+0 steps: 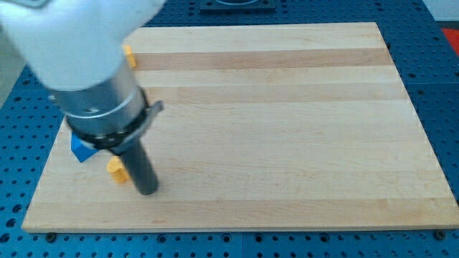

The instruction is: Slide the yellow heart to the blue triangle

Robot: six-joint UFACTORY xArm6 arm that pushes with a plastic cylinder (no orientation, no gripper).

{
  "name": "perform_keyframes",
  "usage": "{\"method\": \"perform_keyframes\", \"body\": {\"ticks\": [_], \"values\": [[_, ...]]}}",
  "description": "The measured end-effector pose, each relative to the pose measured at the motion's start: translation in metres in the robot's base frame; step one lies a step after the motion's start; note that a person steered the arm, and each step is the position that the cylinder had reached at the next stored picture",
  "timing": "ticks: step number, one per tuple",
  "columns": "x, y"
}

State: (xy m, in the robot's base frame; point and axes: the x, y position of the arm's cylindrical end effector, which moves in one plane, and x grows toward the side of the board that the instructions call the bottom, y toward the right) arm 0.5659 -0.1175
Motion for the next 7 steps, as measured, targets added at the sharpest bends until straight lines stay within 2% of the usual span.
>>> {"method": "perform_keyframes", "body": {"ticks": [1,2,7], "values": [[-0.018,0.033],[-0.027,0.029],[-0.027,-0.042]]}}
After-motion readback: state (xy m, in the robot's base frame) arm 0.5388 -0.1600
